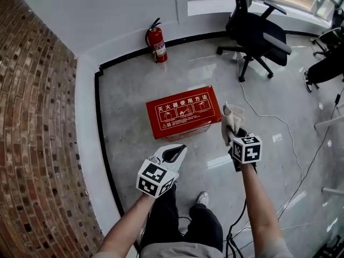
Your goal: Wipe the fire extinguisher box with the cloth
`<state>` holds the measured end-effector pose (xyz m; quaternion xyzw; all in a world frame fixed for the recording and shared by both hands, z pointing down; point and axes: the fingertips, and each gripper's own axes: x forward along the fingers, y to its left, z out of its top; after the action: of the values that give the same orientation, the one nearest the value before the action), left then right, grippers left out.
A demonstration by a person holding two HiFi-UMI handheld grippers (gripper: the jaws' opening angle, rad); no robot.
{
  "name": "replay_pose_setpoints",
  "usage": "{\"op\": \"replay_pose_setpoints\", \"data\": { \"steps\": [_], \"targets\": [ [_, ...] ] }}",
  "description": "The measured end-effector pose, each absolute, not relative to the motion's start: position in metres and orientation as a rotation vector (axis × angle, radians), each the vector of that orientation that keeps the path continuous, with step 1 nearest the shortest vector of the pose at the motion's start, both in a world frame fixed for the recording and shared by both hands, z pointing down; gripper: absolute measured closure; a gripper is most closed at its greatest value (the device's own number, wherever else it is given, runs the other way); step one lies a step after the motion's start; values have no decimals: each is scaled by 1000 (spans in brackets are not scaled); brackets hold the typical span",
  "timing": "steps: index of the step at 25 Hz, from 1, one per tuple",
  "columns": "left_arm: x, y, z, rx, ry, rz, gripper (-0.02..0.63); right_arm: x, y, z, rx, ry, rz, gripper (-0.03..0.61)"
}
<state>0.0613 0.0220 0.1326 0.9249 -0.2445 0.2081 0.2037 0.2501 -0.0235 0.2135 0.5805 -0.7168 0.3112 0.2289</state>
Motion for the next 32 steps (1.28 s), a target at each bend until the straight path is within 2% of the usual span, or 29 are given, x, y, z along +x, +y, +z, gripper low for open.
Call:
{"op": "replay_pose_setpoints", "data": {
  "steps": [8,14,32],
  "targets": [
    [41,-46,203,2514,-612,608,613,261,-94,292,1592,-1751,827,479],
    [19,-72,228,2472,-599,608,614,228,-110,312,1467,-1774,894,480],
    [-127,-100,266,2298,-867,582,614,-45,-105,320,1064,-2030,1003,483]
  ]
}}
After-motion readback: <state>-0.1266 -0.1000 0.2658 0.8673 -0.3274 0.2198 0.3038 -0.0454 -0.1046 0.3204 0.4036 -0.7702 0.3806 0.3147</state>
